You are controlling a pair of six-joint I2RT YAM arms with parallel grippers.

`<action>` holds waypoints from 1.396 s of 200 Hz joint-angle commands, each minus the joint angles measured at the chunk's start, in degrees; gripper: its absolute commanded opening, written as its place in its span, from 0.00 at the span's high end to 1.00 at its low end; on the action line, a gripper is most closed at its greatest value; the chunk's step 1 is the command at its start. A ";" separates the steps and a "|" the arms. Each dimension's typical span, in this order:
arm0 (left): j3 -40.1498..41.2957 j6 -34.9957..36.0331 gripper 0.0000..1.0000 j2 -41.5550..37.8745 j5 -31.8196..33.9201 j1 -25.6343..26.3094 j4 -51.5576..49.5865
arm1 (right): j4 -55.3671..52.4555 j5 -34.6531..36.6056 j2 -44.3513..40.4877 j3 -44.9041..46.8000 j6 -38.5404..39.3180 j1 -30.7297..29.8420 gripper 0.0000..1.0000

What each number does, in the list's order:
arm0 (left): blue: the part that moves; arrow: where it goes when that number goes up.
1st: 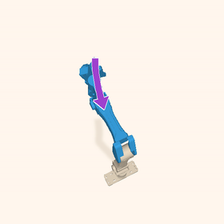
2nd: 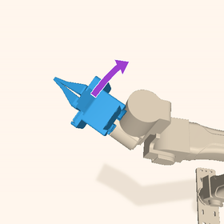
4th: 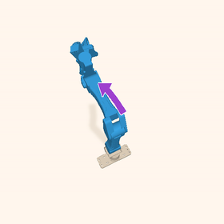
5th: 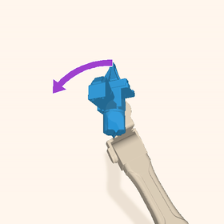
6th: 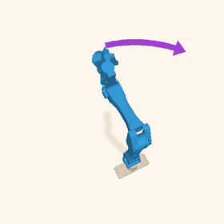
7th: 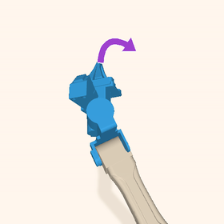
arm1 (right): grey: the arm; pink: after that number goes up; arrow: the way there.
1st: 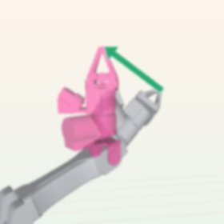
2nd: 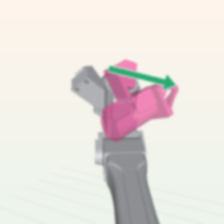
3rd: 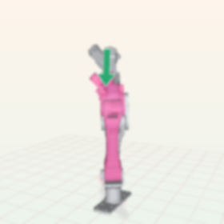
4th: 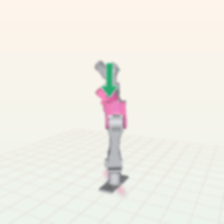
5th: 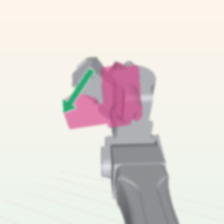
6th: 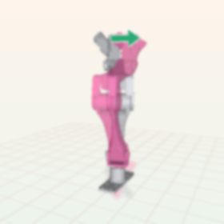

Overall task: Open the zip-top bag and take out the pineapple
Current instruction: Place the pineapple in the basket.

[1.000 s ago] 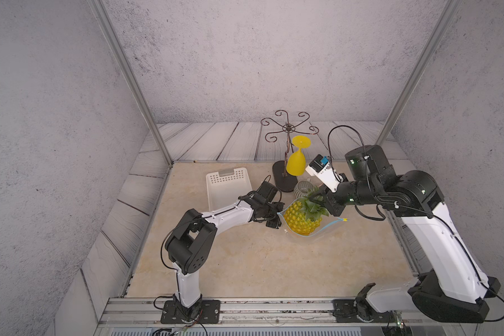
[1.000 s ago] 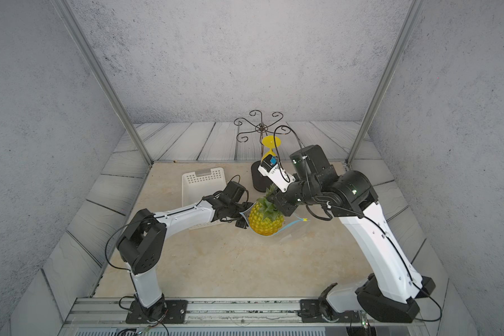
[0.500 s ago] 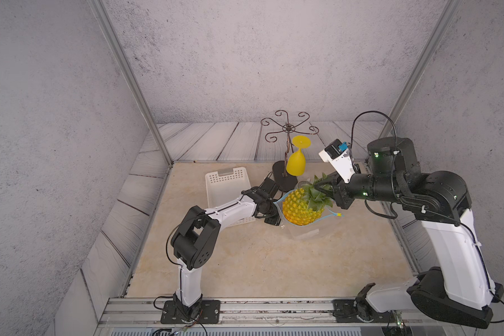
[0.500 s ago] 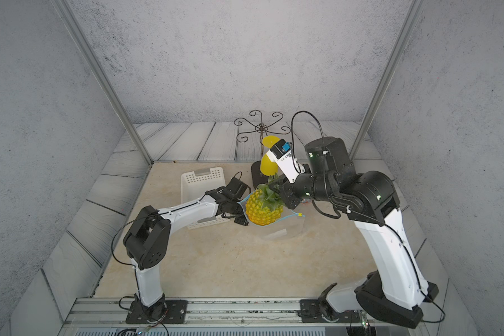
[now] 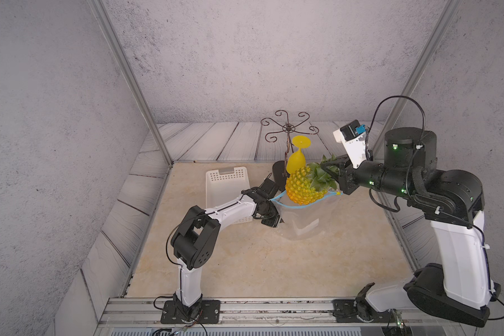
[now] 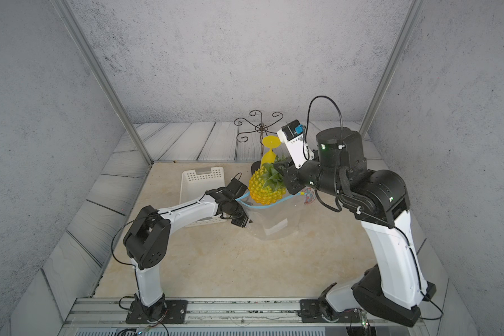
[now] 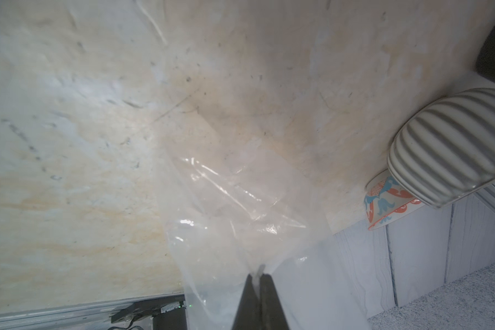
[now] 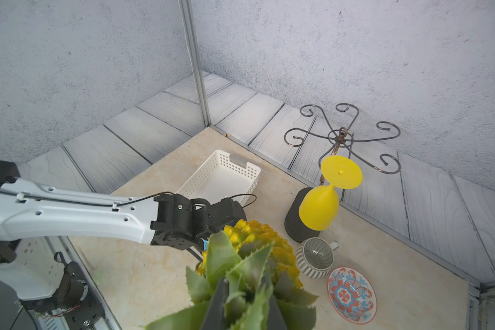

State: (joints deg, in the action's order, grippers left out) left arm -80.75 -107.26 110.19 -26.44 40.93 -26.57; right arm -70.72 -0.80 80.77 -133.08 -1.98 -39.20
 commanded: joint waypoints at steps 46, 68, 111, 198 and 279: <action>-2.46 3.17 1.00 1.42 2.17 -0.68 -3.10 | 9.40 14.08 -1.06 -4.31 0.22 0.09 1.00; -3.25 5.15 1.00 0.92 3.32 -0.68 -2.76 | 9.79 15.27 0.00 -5.64 0.48 0.06 1.00; -4.94 9.61 0.44 -6.21 8.37 -0.76 -6.60 | 11.98 12.09 4.87 -8.78 1.20 0.03 1.00; -3.10 21.93 0.41 -37.25 37.24 -6.00 -31.86 | 22.16 -7.73 21.42 -6.90 -5.67 -1.76 1.00; 3.22 43.65 0.47 -56.87 48.70 -6.30 -38.71 | 24.46 -3.77 43.59 -12.27 -7.42 -7.92 1.00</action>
State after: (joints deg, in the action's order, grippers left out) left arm -79.85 -72.07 57.43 18.24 34.87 -62.00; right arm -52.66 -6.04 119.37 -140.55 -7.55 -46.35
